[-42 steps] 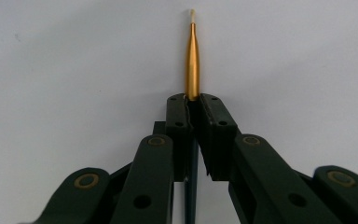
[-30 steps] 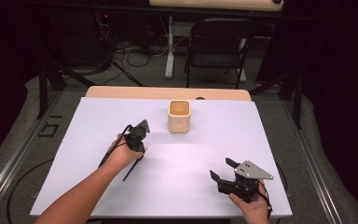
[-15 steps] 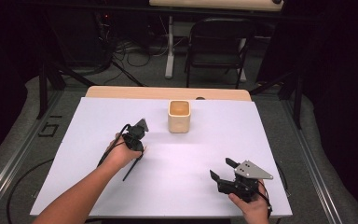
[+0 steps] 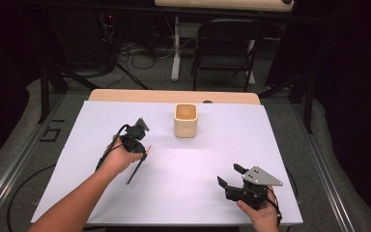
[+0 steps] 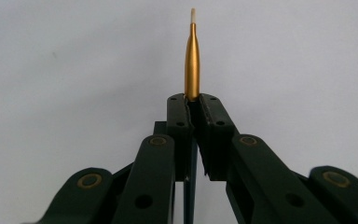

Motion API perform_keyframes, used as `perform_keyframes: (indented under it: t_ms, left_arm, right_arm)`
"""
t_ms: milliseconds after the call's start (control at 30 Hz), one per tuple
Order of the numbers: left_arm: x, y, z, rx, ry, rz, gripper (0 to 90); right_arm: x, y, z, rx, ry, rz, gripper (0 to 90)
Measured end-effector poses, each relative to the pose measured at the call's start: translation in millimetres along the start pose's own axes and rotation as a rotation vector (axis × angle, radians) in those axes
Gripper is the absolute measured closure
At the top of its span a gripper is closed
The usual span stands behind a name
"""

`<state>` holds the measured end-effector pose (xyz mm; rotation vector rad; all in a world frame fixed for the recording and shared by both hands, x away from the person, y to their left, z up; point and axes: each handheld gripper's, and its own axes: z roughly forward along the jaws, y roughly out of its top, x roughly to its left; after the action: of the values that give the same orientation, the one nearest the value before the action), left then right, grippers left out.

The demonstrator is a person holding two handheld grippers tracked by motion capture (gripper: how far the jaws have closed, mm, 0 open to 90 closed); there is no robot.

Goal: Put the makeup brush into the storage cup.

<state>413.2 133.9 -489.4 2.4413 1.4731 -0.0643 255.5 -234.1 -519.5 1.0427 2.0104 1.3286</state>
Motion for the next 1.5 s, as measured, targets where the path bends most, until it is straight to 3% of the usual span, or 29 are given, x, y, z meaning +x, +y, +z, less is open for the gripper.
perform_keyframes:
  t_ms: [467, 733, 933, 1133, 1300, 1433, 1500]
  left_arm:
    - [-0.5, -9.4, -18.8, -0.141, -0.049, 0.024, 83.5]
    - [-2.5, -15.5, -25.3, -0.216, -0.100, 0.027, 83.5]
    - [-3.3, -21.6, -30.5, -0.289, -0.138, 0.029, 83.5]
    - [-4.9, -26.5, -34.6, -0.354, -0.175, 0.030, 83.5]
    - [-6.1, -31.0, -35.9, -0.392, -0.204, 0.026, 83.5]
    - [-6.8, -33.5, -36.3, -0.419, -0.218, 0.026, 83.5]
    - [-6.8, -34.5, -37.0, -0.426, -0.227, 0.025, 83.5]
  right_arm:
    - [0.7, -0.3, 1.1, 0.011, 0.003, -0.004, 26.9]
    - [3.3, -0.9, 3.3, 0.036, 0.004, -0.013, 29.0]
    - [5.6, -1.0, 4.3, 0.067, -0.002, -0.008, 33.0]
    - [6.7, 0.0, 5.0, 0.036, -0.005, 0.013, 41.3]
    - [9.3, 3.6, 5.3, 0.036, 0.012, 0.040, 44.3]
    - [13.4, 9.8, 7.0, 0.050, 0.021, 0.030, 44.7]
    - [14.8, 12.6, 8.7, 0.055, 0.023, 0.033, 50.0]
